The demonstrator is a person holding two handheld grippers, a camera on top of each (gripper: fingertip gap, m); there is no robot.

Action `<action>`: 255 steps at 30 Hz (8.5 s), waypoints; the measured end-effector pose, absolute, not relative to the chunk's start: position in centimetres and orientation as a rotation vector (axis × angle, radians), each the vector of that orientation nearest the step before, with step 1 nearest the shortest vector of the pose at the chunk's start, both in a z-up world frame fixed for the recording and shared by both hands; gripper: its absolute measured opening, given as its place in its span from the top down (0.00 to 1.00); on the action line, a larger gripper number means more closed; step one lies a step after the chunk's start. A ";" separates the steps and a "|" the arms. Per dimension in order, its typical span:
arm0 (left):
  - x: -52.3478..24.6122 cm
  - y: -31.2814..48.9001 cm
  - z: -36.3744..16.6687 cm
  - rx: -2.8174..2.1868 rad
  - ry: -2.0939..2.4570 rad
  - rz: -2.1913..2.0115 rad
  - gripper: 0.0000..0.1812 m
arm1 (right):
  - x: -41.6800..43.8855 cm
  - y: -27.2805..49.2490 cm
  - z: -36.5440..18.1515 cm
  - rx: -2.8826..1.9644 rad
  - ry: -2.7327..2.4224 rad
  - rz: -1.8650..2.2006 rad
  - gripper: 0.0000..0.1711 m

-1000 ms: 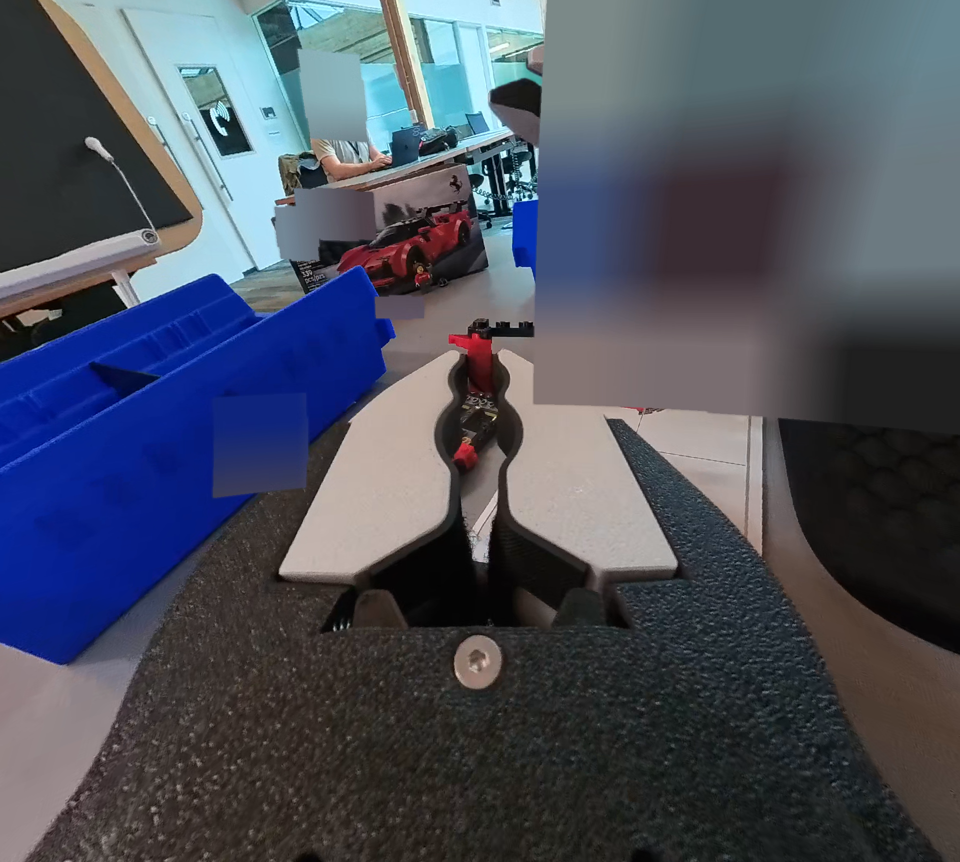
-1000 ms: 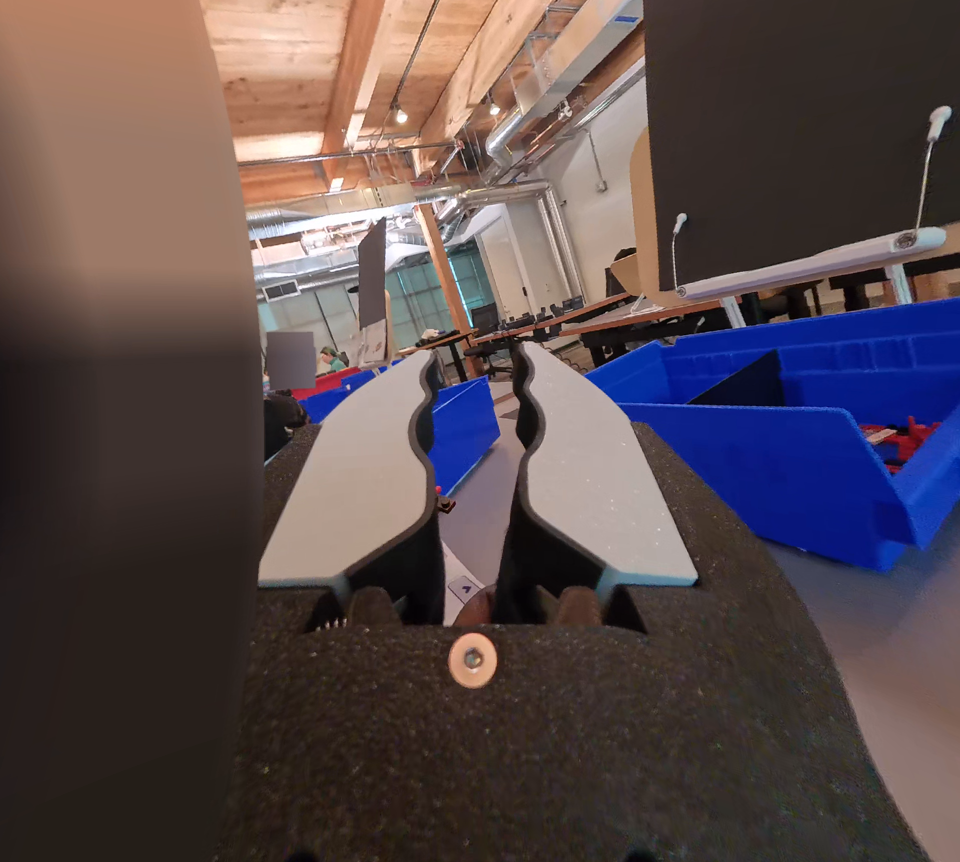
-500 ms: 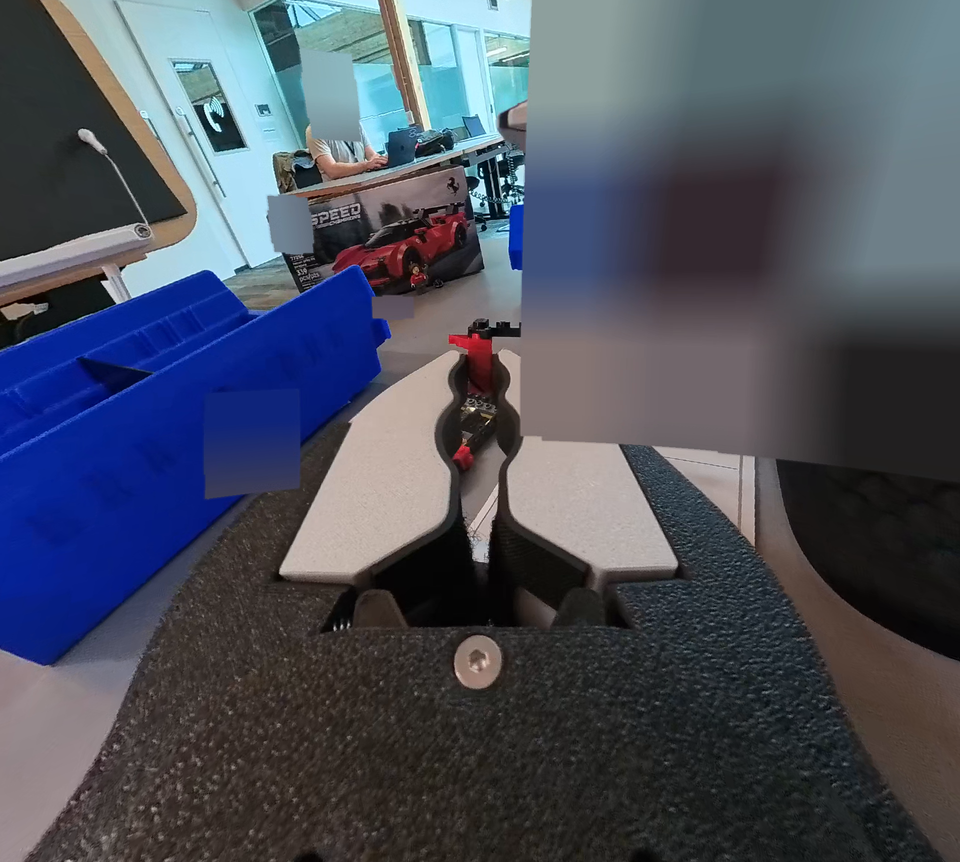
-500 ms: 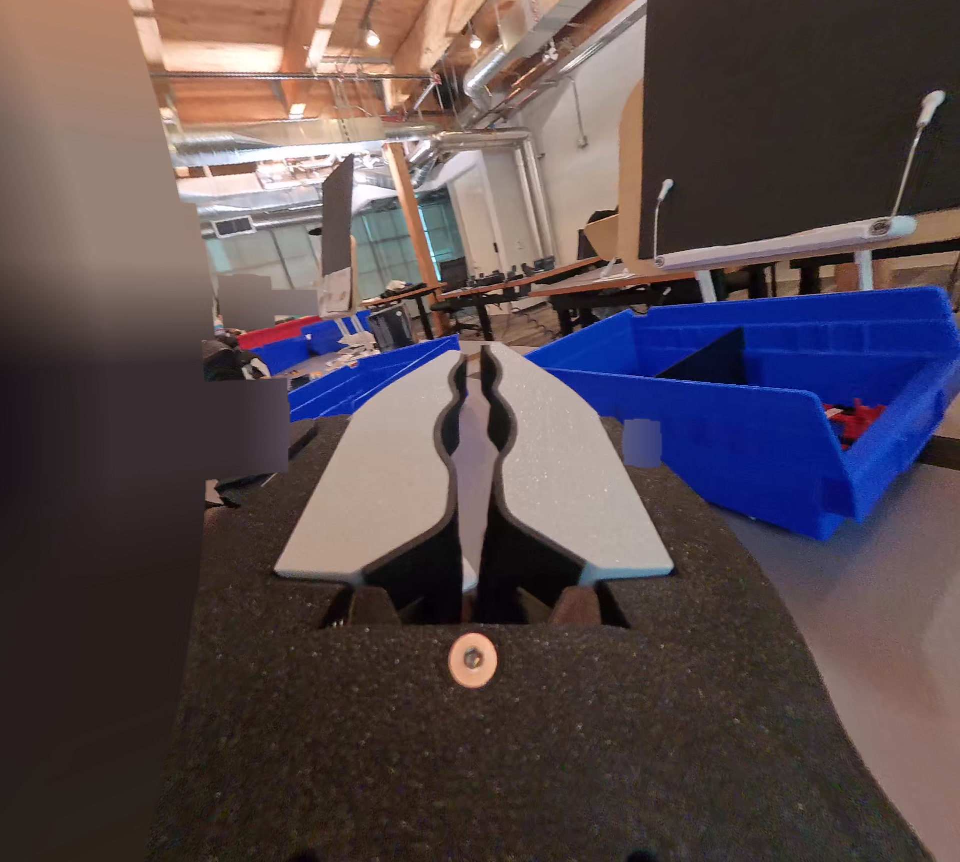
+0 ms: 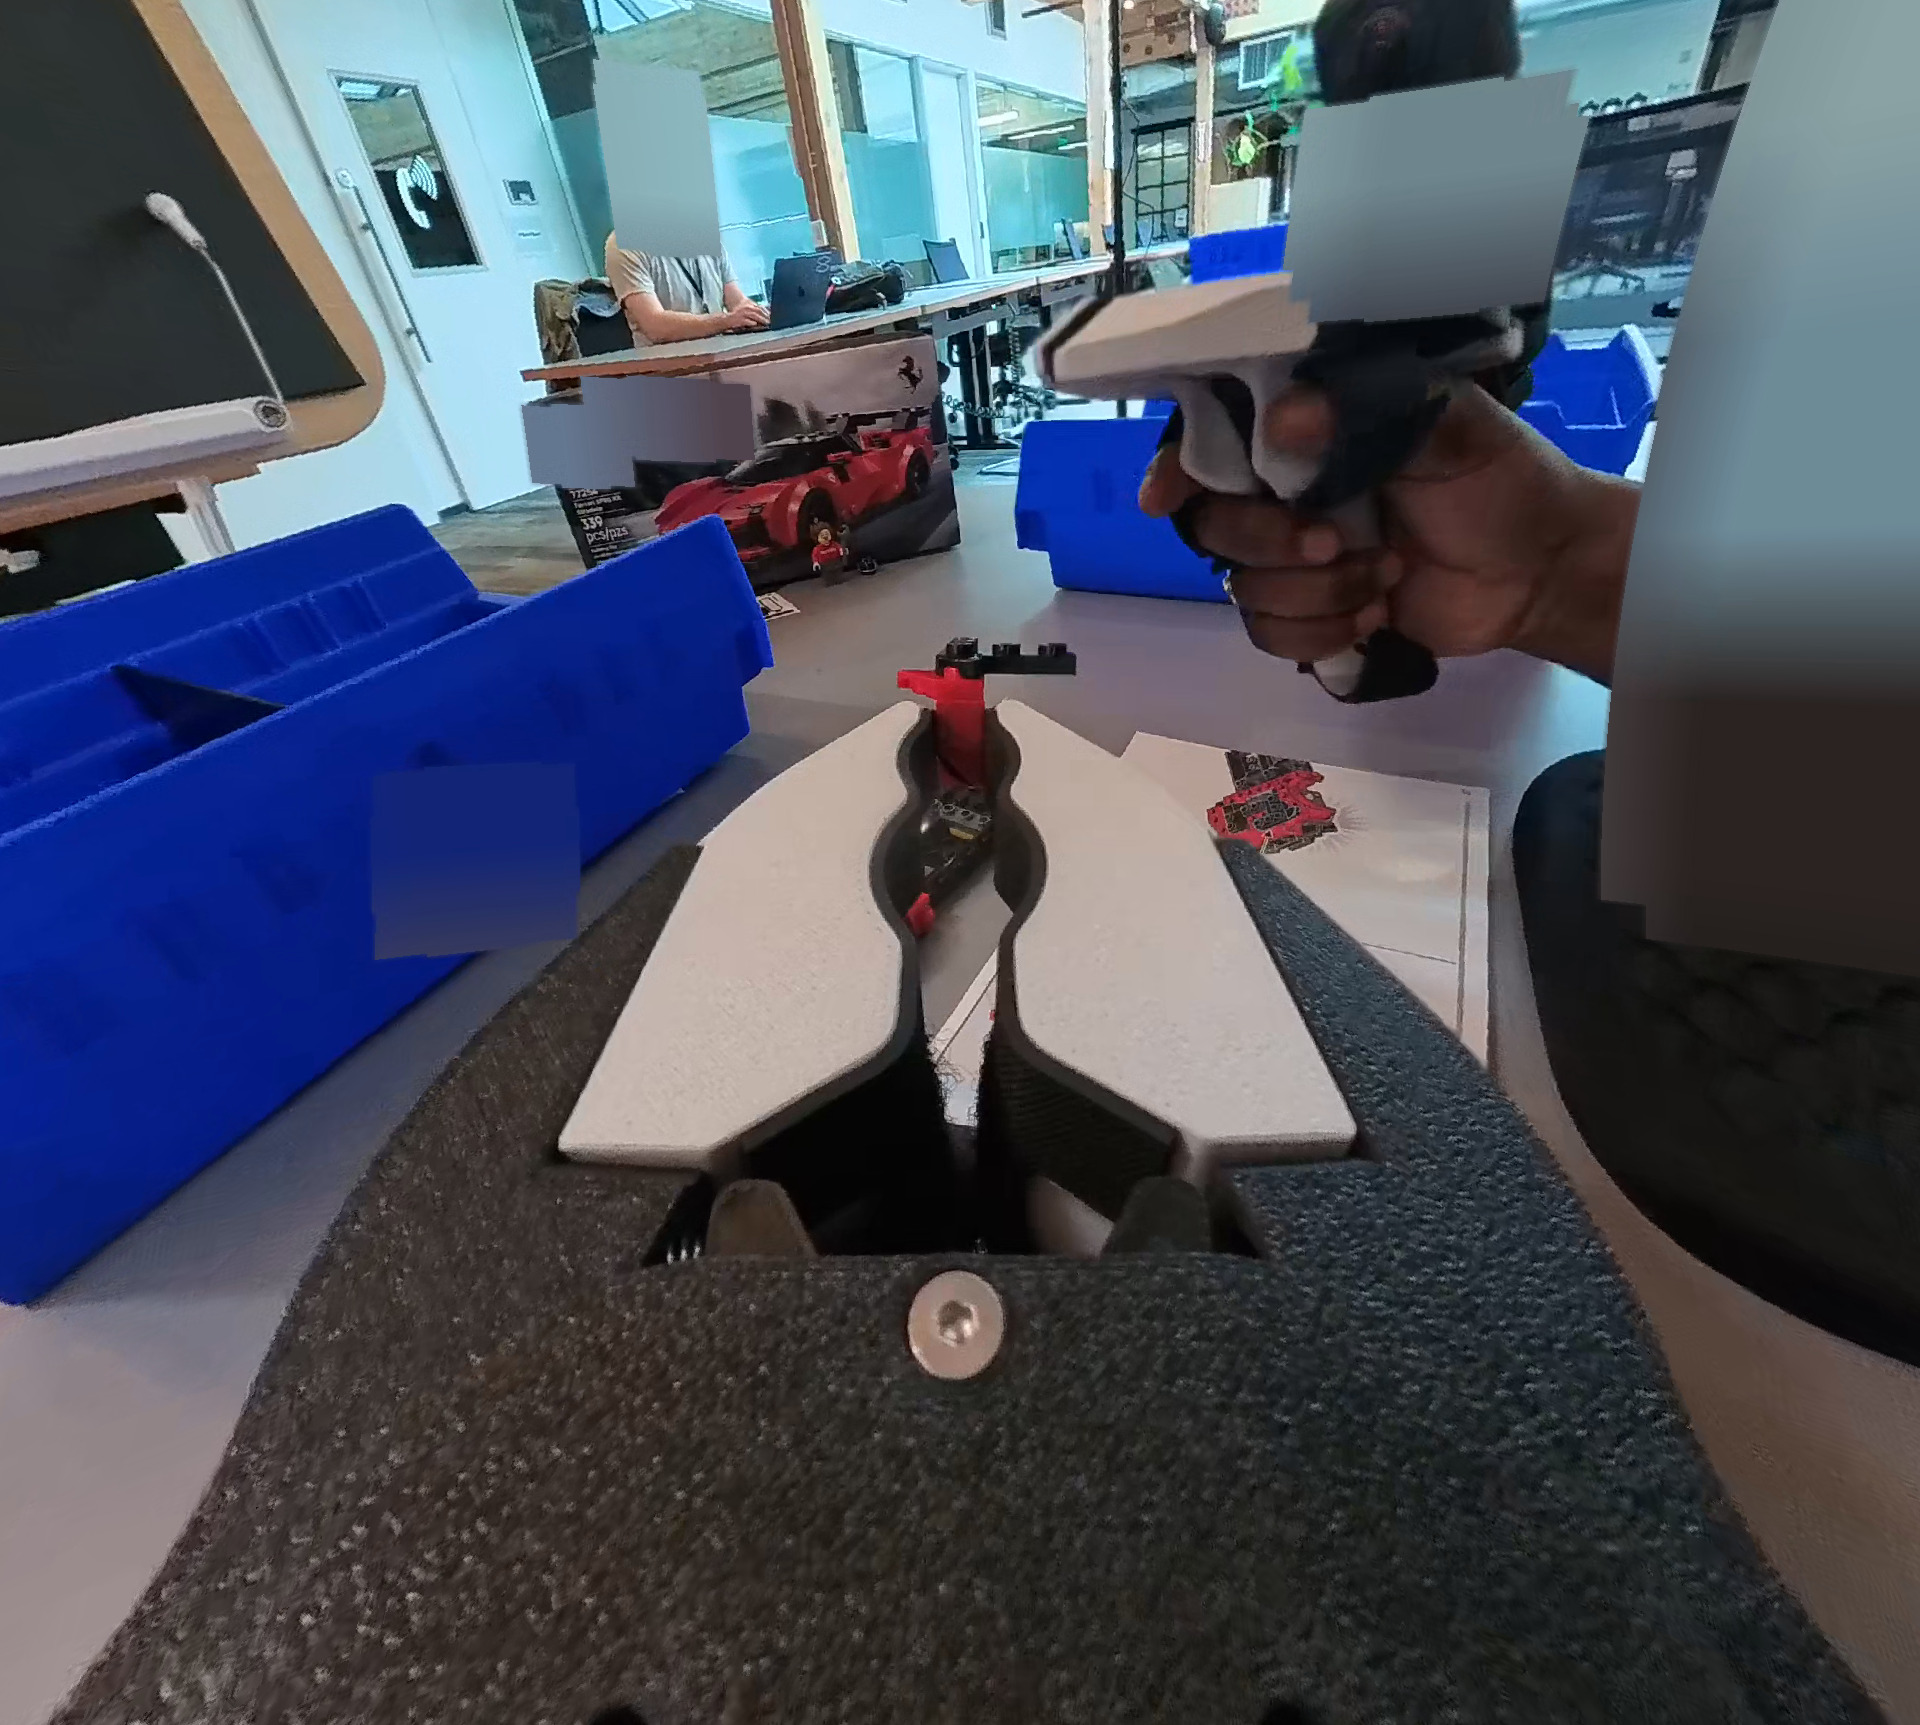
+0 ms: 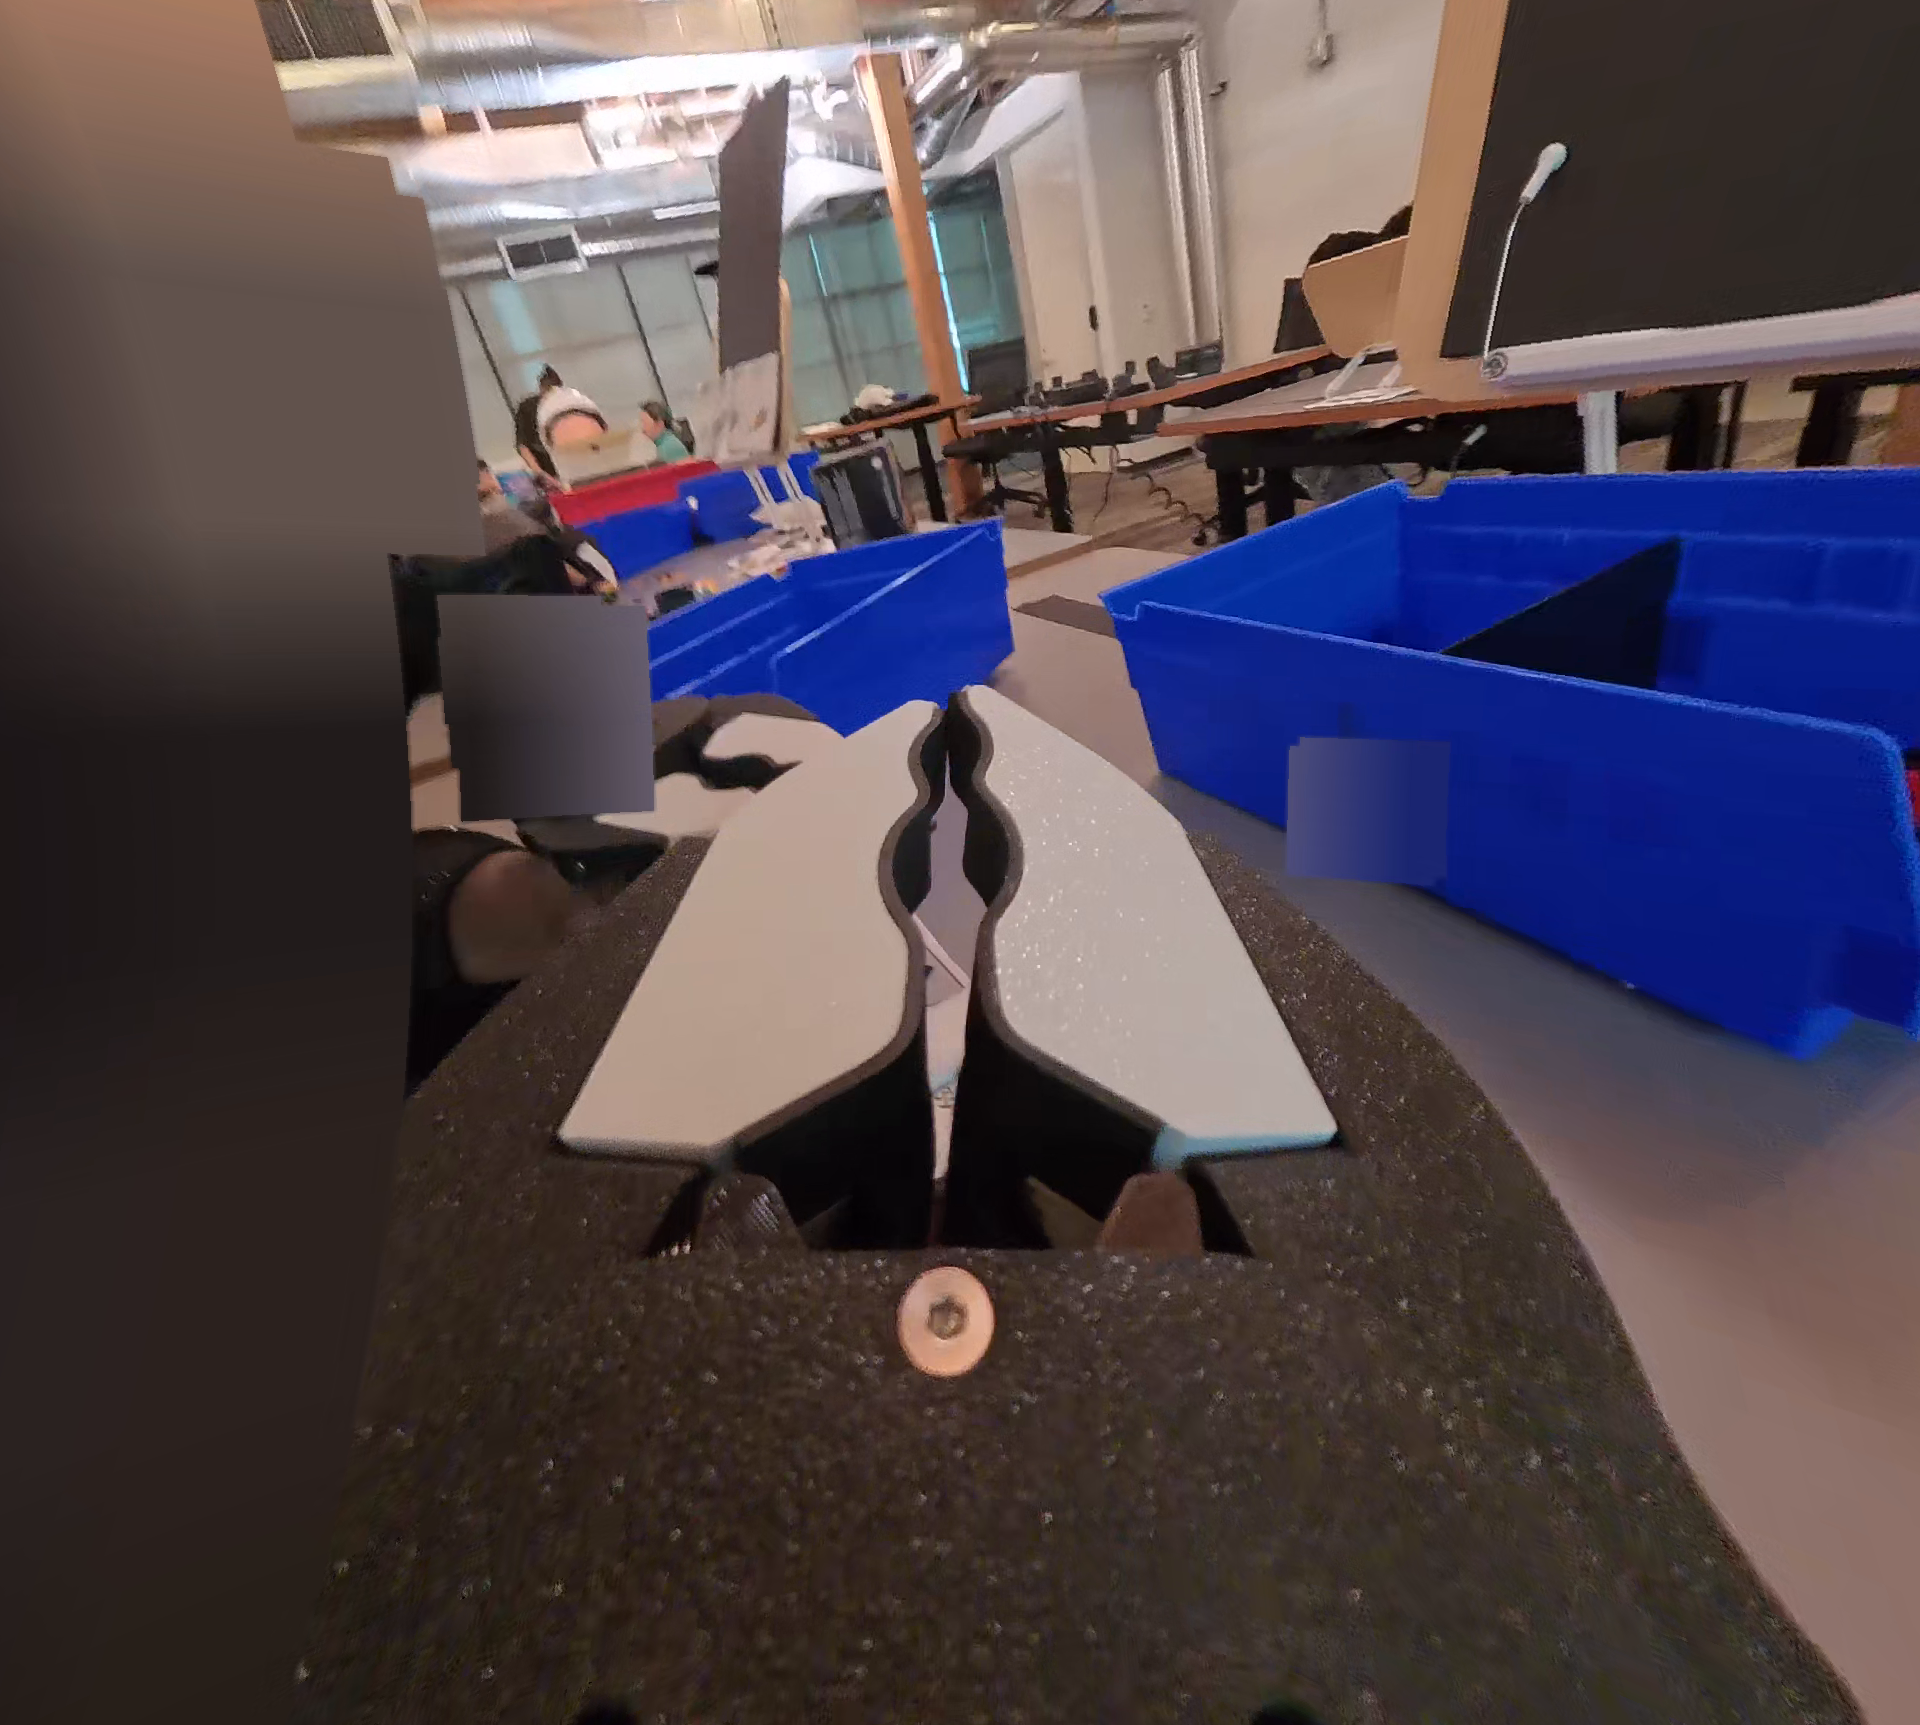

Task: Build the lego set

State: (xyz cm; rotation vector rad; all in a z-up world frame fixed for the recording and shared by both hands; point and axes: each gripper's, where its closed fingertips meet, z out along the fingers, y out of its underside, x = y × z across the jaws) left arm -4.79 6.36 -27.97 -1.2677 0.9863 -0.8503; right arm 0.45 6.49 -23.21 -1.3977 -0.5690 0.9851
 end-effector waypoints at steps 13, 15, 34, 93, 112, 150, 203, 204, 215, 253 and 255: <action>-4.1 3.4 -26.9 -1.242 0.990 -1.335 0.96 | -3.7 4.0 -26.6 -1.432 -0.996 0.818 0.88; -3.8 3.0 -27.1 -1.239 1.022 -1.343 0.96 | -4.0 3.7 -26.8 -1.442 -1.018 0.844 0.89; -3.1 1.6 -27.3 -1.094 1.187 -1.084 0.85 | -1.6 -1.6 -20.0 -0.985 -0.916 1.432 0.95; -3.1 2.6 -28.2 -1.120 1.211 -0.893 0.86 | -1.1 -3.2 -19.7 -0.915 -1.019 1.355 0.95; -4.2 0.3 -24.6 -0.942 1.114 -1.199 0.89 | -3.8 -0.5 -23.4 -1.000 -1.169 0.726 0.95; -3.6 -0.1 -25.5 -0.926 1.167 -1.049 0.87 | 5.0 -7.0 -15.1 -0.220 -0.748 1.929 0.95; -4.4 3.8 -26.0 -1.185 0.988 -0.820 0.91 | -5.6 2.8 -25.4 -1.547 -0.694 1.143 0.72; -4.3 3.8 -26.1 -1.181 0.996 -0.811 0.91 | -5.4 3.3 -25.5 -1.558 -0.691 1.086 0.75; -4.1 3.7 -26.5 -1.177 1.039 -0.778 0.91 | -5.3 4.0 -26.1 -1.613 -0.774 0.929 0.84; -2.4 1.9 -30.4 -1.266 1.259 -0.949 0.90 | 2.9 2.9 -29.7 -1.724 -0.768 1.097 0.84; -2.6 2.2 -30.2 -1.263 1.251 -0.935 0.90 | 2.3 3.1 -29.4 -1.713 -0.805 1.129 0.84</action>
